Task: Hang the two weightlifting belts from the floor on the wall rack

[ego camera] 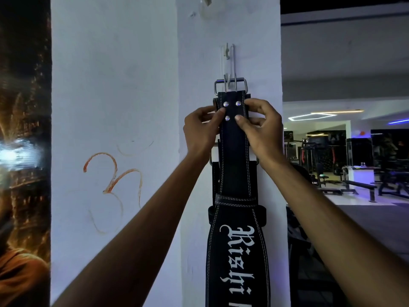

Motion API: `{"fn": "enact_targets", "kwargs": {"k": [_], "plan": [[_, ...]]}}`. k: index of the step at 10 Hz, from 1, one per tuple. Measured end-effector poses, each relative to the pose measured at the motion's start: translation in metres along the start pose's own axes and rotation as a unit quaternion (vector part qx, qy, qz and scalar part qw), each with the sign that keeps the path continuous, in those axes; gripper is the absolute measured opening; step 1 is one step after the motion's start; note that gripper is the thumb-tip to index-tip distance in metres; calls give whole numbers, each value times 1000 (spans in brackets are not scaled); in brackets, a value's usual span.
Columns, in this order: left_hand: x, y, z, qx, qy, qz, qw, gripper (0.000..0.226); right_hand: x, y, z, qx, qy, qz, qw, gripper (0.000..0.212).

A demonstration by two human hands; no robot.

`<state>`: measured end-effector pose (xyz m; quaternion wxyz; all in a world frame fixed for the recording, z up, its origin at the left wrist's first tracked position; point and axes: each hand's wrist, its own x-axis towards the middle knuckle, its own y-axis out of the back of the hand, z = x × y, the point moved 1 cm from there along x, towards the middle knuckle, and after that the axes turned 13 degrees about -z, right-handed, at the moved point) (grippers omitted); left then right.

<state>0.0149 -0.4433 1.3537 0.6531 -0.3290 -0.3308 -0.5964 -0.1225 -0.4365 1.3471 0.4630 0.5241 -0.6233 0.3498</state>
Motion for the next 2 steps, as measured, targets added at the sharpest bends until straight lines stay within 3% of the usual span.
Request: {"fn": "enact_targets", "kwargs": {"k": [2], "plan": [[-9,6,8,-15,8,-22,1000,29,-6,-2,-5,-35,-8,24,999,27]]}}
